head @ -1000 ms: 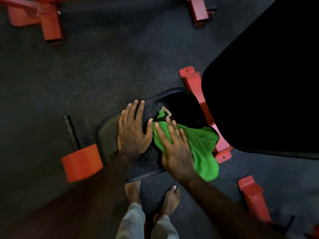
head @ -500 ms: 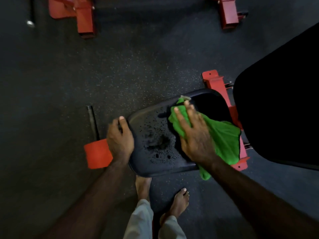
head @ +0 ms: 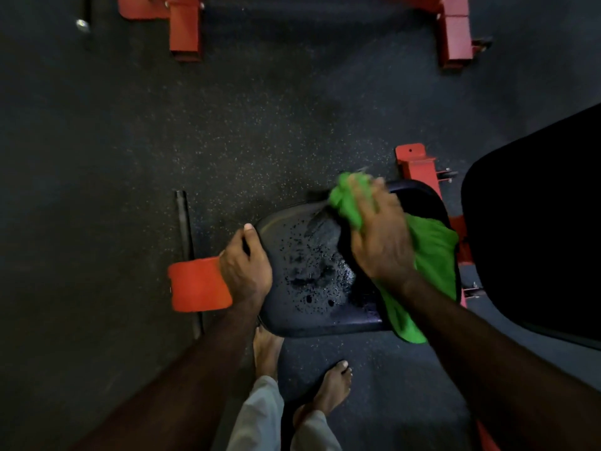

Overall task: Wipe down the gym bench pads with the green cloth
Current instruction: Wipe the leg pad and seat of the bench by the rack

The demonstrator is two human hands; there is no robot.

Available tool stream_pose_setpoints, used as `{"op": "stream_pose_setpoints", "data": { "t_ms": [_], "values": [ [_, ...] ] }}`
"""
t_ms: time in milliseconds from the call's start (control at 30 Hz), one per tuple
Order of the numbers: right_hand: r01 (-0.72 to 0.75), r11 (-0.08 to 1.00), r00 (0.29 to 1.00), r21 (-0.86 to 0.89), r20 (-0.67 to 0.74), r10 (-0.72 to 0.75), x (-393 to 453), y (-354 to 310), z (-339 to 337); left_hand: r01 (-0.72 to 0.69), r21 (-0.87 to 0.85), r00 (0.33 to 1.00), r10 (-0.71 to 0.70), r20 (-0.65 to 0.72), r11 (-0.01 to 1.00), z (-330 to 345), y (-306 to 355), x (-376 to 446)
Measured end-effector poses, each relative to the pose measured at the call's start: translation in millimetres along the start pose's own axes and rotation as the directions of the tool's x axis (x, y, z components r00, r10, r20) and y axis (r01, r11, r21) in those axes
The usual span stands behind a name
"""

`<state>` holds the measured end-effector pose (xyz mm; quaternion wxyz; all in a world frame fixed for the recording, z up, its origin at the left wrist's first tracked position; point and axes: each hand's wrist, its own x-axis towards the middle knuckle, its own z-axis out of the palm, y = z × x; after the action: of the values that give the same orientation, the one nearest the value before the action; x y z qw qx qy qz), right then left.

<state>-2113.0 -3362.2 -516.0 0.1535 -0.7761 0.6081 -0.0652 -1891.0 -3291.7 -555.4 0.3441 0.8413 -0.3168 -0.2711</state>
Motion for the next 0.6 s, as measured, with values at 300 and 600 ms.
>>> {"op": "stream_pose_setpoints", "data": {
  "t_ms": [300,600],
  "values": [
    [0.254,0.966,0.96,0.049,0.111,-0.258,-17,-51,11,-0.053,0.032,0.998,0.054,-0.022,0.998,2,-1,1],
    [-0.248,0.966,0.962,0.077,-0.1,0.255,11,-64,22,-0.062,0.036,0.998,0.063,-0.028,0.997,3,-3,1]
  ]
}}
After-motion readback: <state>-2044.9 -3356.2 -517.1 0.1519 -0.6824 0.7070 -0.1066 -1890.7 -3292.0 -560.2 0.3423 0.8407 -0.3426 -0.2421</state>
